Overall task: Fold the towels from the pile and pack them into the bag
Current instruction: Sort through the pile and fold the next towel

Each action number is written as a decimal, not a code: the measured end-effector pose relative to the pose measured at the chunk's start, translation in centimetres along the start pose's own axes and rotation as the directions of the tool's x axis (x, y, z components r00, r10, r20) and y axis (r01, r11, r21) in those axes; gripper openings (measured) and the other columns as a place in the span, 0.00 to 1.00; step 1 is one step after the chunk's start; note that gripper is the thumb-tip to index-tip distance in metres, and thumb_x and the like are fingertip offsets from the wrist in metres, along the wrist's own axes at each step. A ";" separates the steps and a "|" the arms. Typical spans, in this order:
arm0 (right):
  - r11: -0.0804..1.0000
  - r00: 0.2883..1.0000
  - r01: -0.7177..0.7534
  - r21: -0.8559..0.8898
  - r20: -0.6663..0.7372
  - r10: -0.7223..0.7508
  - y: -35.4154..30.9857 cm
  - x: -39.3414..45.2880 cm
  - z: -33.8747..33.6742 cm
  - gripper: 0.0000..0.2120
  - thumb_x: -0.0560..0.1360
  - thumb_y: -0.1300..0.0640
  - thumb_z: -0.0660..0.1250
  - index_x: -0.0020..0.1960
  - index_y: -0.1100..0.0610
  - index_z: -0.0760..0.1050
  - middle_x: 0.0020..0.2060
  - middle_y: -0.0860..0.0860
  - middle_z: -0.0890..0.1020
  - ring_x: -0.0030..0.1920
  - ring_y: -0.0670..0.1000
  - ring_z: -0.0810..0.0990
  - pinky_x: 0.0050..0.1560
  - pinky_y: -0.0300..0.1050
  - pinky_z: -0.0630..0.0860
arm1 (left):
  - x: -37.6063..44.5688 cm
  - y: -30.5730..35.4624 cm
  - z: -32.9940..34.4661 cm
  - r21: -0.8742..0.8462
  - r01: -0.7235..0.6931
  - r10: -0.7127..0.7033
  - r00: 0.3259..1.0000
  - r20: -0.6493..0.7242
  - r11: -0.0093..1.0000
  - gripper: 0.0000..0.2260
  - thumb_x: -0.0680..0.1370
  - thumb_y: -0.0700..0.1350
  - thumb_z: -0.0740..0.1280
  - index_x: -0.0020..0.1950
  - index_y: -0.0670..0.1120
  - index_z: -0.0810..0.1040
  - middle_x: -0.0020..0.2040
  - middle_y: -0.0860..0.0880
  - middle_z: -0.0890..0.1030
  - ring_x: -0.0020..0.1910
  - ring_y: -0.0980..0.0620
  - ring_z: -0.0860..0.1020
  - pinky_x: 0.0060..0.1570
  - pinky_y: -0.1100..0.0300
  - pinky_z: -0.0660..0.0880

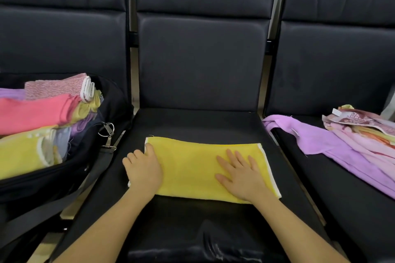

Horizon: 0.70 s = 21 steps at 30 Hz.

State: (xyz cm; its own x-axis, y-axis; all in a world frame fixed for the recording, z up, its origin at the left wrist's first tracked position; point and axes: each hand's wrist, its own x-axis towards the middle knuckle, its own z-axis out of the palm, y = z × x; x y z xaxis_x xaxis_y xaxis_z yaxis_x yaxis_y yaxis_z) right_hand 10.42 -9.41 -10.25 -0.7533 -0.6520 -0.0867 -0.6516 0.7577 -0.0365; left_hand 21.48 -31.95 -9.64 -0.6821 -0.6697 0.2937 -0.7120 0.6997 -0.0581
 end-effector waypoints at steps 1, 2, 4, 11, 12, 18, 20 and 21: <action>1.000 1.000 -0.001 -0.019 0.019 0.002 0.0 0.0 0.0 0.45 0.61 0.28 0.25 0.77 0.38 0.41 0.78 0.47 0.40 0.77 0.51 0.39 0.73 0.57 0.36 | 0.1 -0.3 0.0 -0.010 -0.029 0.029 0.999 -0.032 1.000 0.21 0.80 0.45 0.56 0.73 0.45 0.60 0.55 0.46 0.76 0.54 0.46 0.75 0.55 0.55 0.67; 1.000 0.999 -0.007 -0.030 0.032 0.007 -0.1 0.0 -0.1 0.42 0.63 0.28 0.26 0.76 0.37 0.39 0.78 0.47 0.39 0.77 0.52 0.38 0.73 0.59 0.35 | 0.2 -0.7 -0.1 -0.051 -0.063 0.061 0.997 -0.052 0.997 0.20 0.80 0.43 0.56 0.73 0.44 0.61 0.54 0.46 0.77 0.52 0.46 0.76 0.53 0.55 0.68; 0.998 0.998 -0.023 -0.051 0.056 0.026 -0.6 0.5 0.0 0.31 0.73 0.30 0.34 0.75 0.35 0.39 0.77 0.48 0.38 0.77 0.54 0.37 0.72 0.61 0.35 | 0.8 -1.3 -0.6 -0.279 -0.117 0.086 0.989 -0.122 0.953 0.20 0.80 0.43 0.60 0.72 0.42 0.64 0.52 0.43 0.78 0.47 0.43 0.78 0.45 0.55 0.67; 0.953 0.999 0.033 0.300 0.012 -0.038 -5.3 2.6 0.5 0.26 0.81 0.39 0.46 0.77 0.41 0.47 0.78 0.46 0.46 0.78 0.50 0.42 0.74 0.57 0.35 | 1.3 0.6 -6.9 -0.752 -0.184 0.046 0.978 -0.201 0.633 0.21 0.76 0.48 0.69 0.68 0.49 0.70 0.50 0.47 0.79 0.48 0.45 0.78 0.45 0.52 0.73; 0.895 0.999 0.033 0.445 -0.030 -0.022 -5.2 2.7 0.3 0.25 0.82 0.42 0.49 0.77 0.44 0.50 0.78 0.47 0.52 0.78 0.50 0.47 0.75 0.55 0.39 | 1.0 1.5 -7.8 -0.769 -0.181 0.049 0.980 -0.191 0.613 0.21 0.76 0.49 0.69 0.68 0.50 0.70 0.51 0.48 0.79 0.50 0.46 0.78 0.47 0.52 0.73; 0.530 0.864 -0.022 0.848 -0.251 0.437 -0.1 0.2 -2.1 0.17 0.83 0.52 0.54 0.70 0.54 0.68 0.66 0.51 0.73 0.69 0.53 0.68 0.71 0.53 0.60 | -1.7 9.1 -9.9 -0.903 -0.138 0.291 0.957 -0.015 0.406 0.25 0.76 0.51 0.69 0.72 0.53 0.66 0.53 0.55 0.78 0.54 0.55 0.76 0.49 0.64 0.68; 0.525 0.815 -0.017 0.851 -0.293 0.501 1.2 -1.2 -2.2 0.17 0.82 0.52 0.55 0.69 0.53 0.68 0.65 0.50 0.72 0.67 0.51 0.67 0.70 0.50 0.58 | -2.2 10.9 -9.5 -0.951 -0.020 0.464 0.876 0.132 0.309 0.27 0.79 0.54 0.64 0.75 0.52 0.61 0.65 0.52 0.74 0.65 0.53 0.71 0.59 0.63 0.67; 0.578 0.815 0.006 0.816 -0.339 0.470 1.5 -1.9 -2.1 0.16 0.82 0.51 0.56 0.68 0.51 0.69 0.64 0.48 0.72 0.66 0.49 0.67 0.67 0.47 0.57 | -2.5 11.1 -8.8 -0.954 -0.002 0.499 0.852 0.156 0.301 0.25 0.80 0.54 0.61 0.75 0.50 0.62 0.69 0.51 0.71 0.68 0.53 0.69 0.62 0.62 0.65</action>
State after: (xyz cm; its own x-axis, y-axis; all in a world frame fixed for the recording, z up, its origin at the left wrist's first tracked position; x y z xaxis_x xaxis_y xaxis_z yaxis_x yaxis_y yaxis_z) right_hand 10.72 -7.12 -8.05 -0.9505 -0.1846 0.2500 -0.3082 0.4578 -0.8339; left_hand 16.75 -20.35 -2.58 -0.9627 -0.2604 0.0730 -0.0540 0.4496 0.8916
